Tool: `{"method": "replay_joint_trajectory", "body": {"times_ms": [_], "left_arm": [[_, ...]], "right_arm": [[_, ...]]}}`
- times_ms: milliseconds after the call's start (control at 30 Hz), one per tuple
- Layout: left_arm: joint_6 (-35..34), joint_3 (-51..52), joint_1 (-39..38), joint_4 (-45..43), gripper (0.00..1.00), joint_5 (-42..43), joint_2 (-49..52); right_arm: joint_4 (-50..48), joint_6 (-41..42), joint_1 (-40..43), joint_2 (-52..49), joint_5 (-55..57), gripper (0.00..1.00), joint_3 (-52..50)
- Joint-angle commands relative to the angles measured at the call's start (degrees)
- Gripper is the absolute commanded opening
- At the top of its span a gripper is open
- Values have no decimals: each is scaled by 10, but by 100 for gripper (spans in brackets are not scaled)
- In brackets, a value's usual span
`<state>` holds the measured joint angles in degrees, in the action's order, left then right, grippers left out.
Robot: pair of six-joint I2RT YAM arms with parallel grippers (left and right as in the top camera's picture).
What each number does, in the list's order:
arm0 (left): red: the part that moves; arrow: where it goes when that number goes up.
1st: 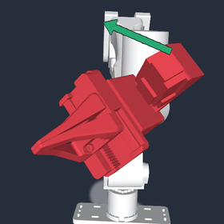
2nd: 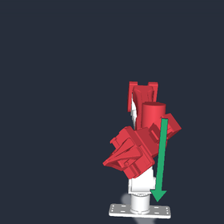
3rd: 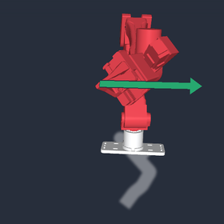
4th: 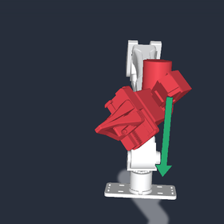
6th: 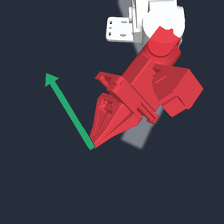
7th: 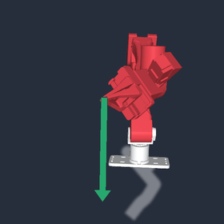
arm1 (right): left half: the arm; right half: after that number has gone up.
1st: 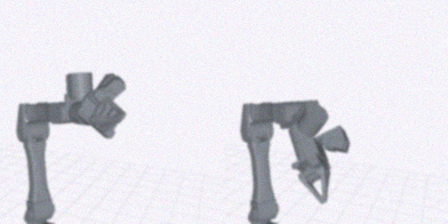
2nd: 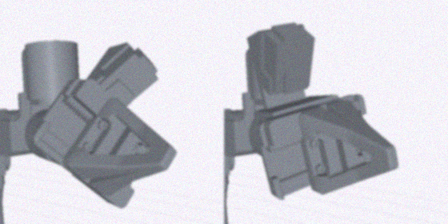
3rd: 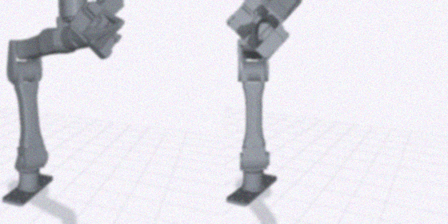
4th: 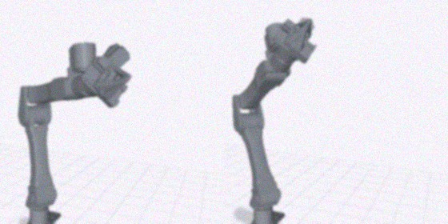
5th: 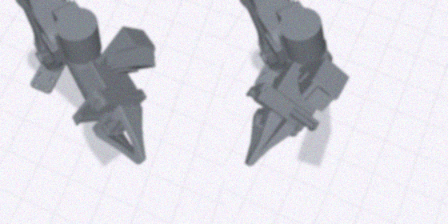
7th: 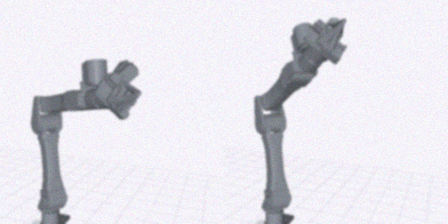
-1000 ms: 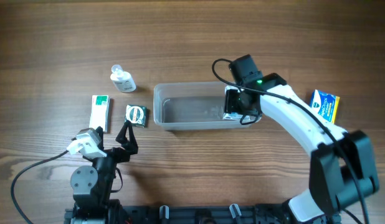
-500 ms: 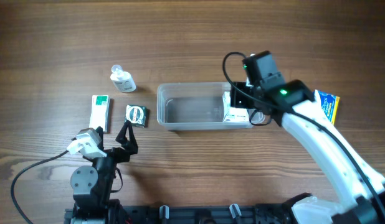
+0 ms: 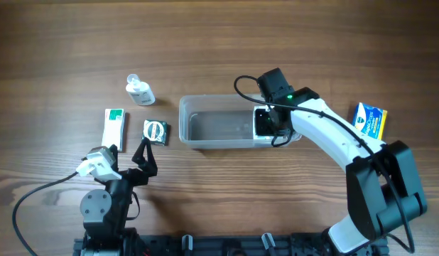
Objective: Pack container
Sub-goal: 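Carry the white box into the container's right end and release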
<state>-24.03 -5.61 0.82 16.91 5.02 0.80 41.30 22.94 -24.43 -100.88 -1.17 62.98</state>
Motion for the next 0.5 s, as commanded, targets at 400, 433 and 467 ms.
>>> {"method": "replay_joint_trajectory", "body": {"times_ms": [400, 433, 467], "left_arm": [[11, 4, 3, -2, 100, -6, -5], [11, 4, 3, -2, 100, -6, -5], [11, 4, 3, -2, 100, -6, -5]], "right_arm": [[-54, -19, -6, 58, -107, 11, 23], [-57, -19, -8, 55, -105, 11, 22], [-60, -19, -9, 49, -103, 11, 21]]}}
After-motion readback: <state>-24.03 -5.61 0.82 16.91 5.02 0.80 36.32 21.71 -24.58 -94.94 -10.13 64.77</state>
